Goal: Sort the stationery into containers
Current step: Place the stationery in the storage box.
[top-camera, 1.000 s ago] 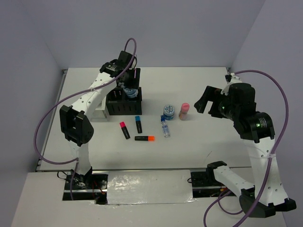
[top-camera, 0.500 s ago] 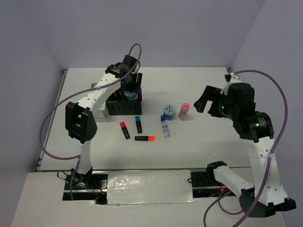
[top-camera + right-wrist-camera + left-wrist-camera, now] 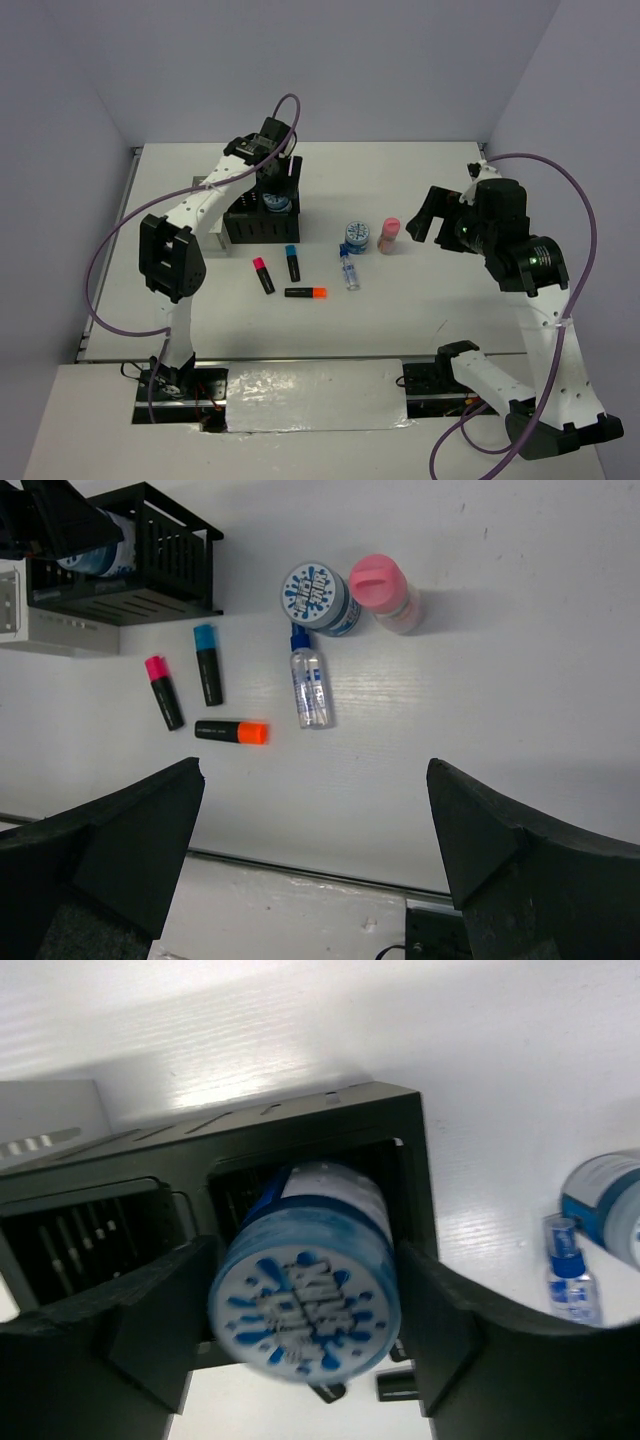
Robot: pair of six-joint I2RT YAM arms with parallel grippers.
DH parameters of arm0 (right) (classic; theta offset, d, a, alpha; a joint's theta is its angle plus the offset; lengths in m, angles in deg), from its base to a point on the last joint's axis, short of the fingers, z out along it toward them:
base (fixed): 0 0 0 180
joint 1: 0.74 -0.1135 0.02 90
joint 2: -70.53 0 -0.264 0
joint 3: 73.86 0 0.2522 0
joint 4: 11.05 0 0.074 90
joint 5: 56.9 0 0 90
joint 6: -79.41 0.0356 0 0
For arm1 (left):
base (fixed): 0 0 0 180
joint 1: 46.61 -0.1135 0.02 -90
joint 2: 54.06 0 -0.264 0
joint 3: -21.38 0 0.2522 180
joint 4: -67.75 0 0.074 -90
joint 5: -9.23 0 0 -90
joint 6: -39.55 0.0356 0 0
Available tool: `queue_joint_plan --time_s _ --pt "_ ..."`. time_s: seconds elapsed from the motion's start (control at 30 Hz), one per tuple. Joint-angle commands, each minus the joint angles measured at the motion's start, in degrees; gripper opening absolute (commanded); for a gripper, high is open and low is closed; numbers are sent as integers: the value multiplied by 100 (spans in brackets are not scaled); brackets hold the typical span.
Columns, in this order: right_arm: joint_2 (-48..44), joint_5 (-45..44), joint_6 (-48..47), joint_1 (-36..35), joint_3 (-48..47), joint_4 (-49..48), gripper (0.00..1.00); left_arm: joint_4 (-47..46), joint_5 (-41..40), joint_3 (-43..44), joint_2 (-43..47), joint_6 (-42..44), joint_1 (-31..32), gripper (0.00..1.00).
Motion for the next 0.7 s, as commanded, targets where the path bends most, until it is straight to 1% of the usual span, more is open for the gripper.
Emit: queue_joint_plan --time_s 0.0,0.03,0.07,0.3,0.4,0.43,0.47,0.5,0.57,0.6,0.67 --pt "-90 45 9 -21 -50 -269 100 62 -257 119 -84 167 -25 86" --pt "-81 36 -9 -21 -85 -260 100 80 -257 137 -58 158 -25 95" --pt "-72 36 -9 -21 -103 -260 100 89 -248 172 -49 158 -25 99" --pt "-28 36 -44 -21 -200 -234 100 291 -170 734 -31 132 -25 99" --pt "-19 27 -70 -21 -252 -216 100 29 321 744 135 53 19 99" --pt "-28 10 -79 -12 -296 -181 100 -103 619 709 214 52 184 99" --pt "-28 1 -71 -20 -314 -163 100 -200 665 743 241 78 308 99" --pt "-19 -8 -79 -21 -392 -111 100 -349 648 796 171 131 666 99" --pt "-11 -113 -62 -29 -516 -6 100 -403 473 1128 -22 394 1045 99" --pt "-10 -174 -36 -21 -577 126 100 -412 429 1235 -136 465 1343 99" --pt "-19 -394 -27 -21 -806 363 100 -395 437 1559 -549 553 1599 99"
